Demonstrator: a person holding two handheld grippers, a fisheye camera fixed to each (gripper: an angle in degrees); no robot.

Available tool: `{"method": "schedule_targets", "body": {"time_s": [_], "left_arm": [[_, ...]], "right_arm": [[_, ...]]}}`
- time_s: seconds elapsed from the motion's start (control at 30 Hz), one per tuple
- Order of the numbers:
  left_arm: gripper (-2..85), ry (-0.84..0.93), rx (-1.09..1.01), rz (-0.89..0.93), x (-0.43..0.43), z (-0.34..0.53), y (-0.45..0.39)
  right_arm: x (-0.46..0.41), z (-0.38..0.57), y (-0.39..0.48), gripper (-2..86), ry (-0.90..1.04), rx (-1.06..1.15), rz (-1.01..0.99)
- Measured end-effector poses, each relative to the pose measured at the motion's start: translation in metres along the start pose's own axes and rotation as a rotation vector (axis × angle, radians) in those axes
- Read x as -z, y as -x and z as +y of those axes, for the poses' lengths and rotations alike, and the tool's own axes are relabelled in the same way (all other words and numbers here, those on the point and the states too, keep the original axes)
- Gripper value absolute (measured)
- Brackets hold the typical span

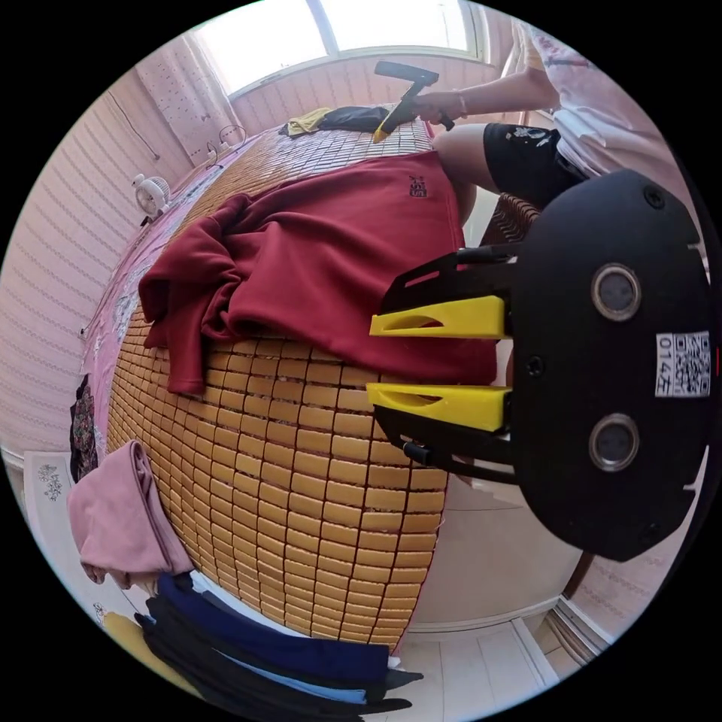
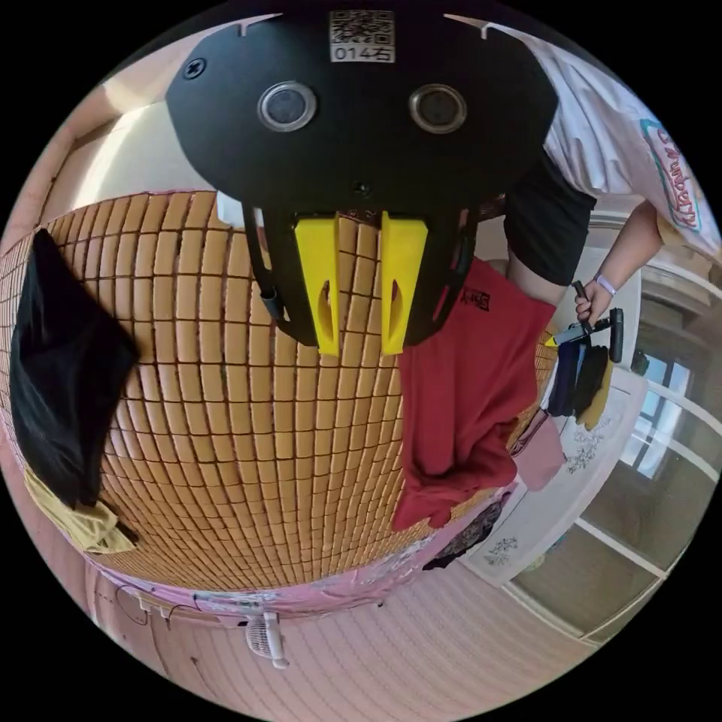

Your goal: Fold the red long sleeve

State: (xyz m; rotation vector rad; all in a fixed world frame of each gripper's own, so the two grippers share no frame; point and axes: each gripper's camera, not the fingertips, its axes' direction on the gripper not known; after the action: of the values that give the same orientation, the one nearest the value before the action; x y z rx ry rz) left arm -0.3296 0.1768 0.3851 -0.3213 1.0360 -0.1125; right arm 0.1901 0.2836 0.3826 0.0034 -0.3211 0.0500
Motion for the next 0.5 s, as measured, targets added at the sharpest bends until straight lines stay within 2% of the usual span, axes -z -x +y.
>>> {"method": "schedule_targets", "body": {"time_s": [0.1, 0.17, 0.3, 0.37, 0.43, 0.5], "left_arm": [[8.8, 0.088, -0.005, 0.019, -0.018, -0.010, -0.007], [6.4, 0.106, -0.055, -0.051, -0.021, -0.011, -0.017], [2.6, 0.077, -0.161, -0.160, -0.004, -0.002, -0.034], [2.7, 0.075, -0.170, -0.122, 0.001, 0.009, -0.032], [4.0, 0.175, -0.146, -0.023, -0.012, 0.016, -0.023], [5.2, 0.160, -0.152, -0.037, -0.005, 0.018, -0.018]], "right_arm": [[-0.027, -0.011, 0.041, 8.9, 0.104, 0.101, 0.142], [-0.038, -0.016, 0.042, 8.2, 0.187, 0.091, 0.189], [-0.015, -0.015, 0.041, 1.2, 0.186, 0.146, 0.144], [0.005, -0.007, 0.041, 0.6, 0.149, 0.149, 0.153], [0.017, 0.003, 0.040, 0.4, 0.132, 0.133, 0.158], [0.015, 0.010, 0.039, 0.7, 0.187, 0.147, 0.175]]}}
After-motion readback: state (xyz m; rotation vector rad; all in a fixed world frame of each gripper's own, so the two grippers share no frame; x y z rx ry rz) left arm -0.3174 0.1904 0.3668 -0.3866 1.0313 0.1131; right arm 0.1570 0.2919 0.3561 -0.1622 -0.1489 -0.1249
